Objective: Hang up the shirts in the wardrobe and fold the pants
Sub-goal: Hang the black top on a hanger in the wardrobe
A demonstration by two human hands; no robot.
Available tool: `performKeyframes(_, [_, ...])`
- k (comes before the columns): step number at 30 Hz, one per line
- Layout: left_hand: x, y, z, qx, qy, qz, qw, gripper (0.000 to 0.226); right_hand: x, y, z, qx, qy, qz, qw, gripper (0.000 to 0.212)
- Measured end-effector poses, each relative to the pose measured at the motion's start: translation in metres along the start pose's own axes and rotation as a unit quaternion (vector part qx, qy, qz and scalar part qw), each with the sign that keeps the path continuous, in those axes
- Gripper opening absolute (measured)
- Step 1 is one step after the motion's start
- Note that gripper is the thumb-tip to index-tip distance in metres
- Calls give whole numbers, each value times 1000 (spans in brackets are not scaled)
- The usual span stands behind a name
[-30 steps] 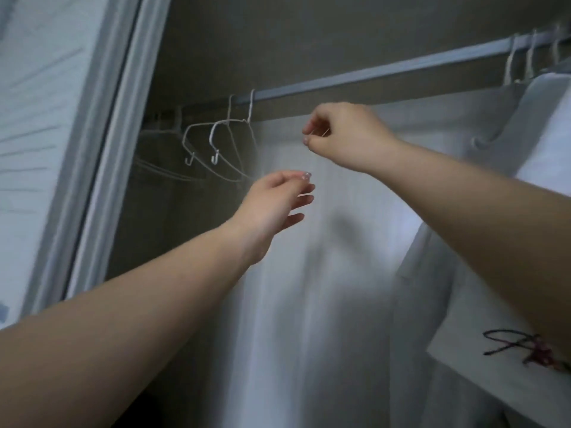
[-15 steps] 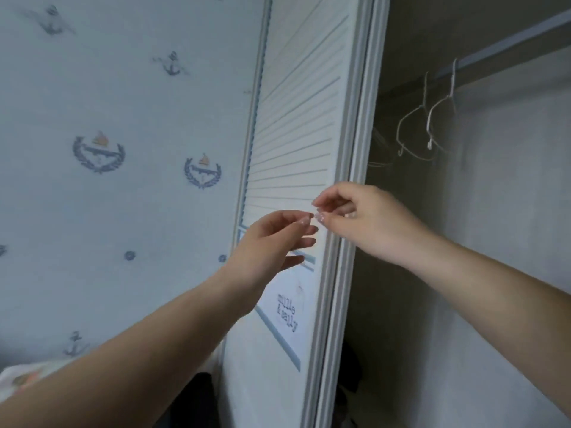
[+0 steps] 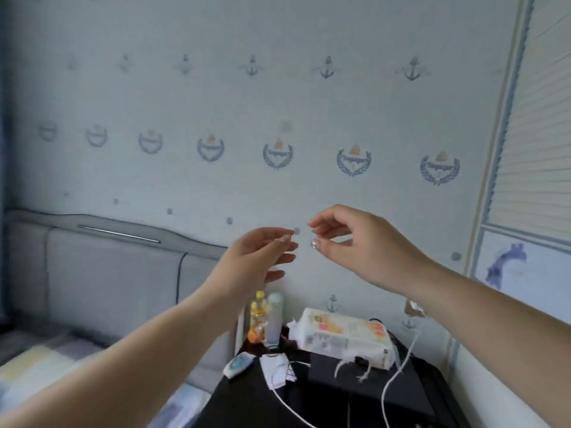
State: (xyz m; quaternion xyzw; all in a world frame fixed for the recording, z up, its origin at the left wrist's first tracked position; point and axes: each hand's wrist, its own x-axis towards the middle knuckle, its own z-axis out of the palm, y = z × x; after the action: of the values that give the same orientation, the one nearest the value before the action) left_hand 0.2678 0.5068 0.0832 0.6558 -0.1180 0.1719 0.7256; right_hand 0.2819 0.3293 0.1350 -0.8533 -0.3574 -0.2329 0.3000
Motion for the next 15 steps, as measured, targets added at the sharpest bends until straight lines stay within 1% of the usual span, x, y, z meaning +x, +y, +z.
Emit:
performKeyframes(4, [-37,5,-116,28,118,-16,993,11,40,-59,93,58,-70,-54,994,19])
performKeyframes(7, [-76,9,-190,59,200,-23,978,12,61,-104,160,107,-122,-99,982,18])
performKeyframes(12, [-152,14,-295,98,332,-38,938,12,78,-185,264,174,-204,-183,946,18])
performKeyframes(15, [-202,11,-351,117,403,-54,906,11,80,-230,329,211,-260,-227,914,18])
